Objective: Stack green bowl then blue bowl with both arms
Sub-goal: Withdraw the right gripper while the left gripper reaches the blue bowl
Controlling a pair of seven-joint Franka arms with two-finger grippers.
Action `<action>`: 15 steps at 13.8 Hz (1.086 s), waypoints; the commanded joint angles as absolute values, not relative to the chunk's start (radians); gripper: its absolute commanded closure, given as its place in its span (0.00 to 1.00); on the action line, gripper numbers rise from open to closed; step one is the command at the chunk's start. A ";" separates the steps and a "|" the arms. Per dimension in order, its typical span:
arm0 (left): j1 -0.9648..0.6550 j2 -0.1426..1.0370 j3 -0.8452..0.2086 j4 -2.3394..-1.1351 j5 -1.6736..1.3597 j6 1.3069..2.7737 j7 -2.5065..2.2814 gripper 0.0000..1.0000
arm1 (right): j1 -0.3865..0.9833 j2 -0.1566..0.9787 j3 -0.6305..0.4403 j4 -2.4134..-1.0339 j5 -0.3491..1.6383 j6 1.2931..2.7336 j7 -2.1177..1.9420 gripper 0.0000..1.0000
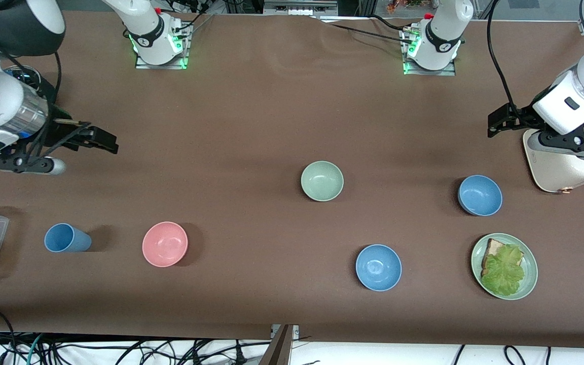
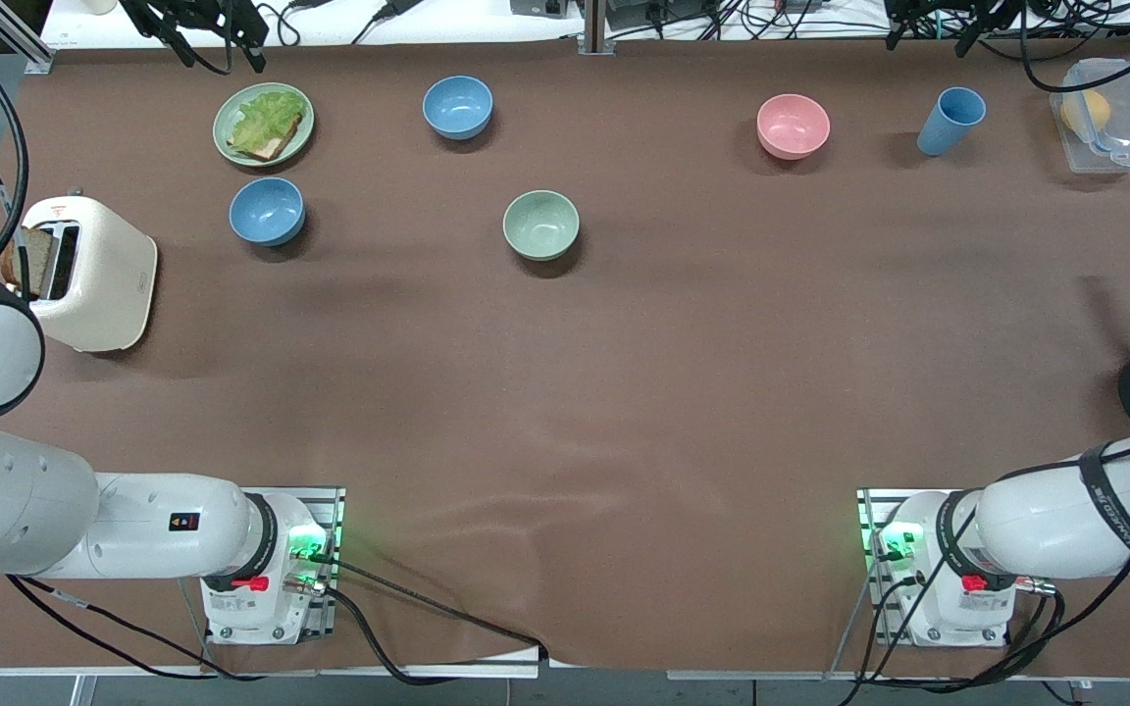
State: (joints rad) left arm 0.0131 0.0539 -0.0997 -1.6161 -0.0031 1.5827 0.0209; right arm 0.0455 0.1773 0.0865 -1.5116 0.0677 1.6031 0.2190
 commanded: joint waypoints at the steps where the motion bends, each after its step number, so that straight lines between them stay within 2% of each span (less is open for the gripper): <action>1: 0.037 0.133 -0.088 -1.603 0.023 1.566 0.032 0.00 | 0.011 0.034 0.124 -1.694 0.049 1.681 0.198 0.01; 4: 0.130 0.276 -0.086 -1.594 0.026 1.694 0.105 0.00 | 0.018 0.060 0.124 -1.639 0.034 1.666 0.193 0.01; 11: 0.261 0.532 -0.086 -1.614 0.101 1.983 0.268 0.00 | 0.020 0.077 0.123 -1.632 0.005 1.647 0.199 0.01; 15: 0.324 0.597 -0.087 -1.719 0.084 2.202 0.399 0.00 | 0.017 0.077 0.120 -1.617 0.002 1.632 0.192 0.01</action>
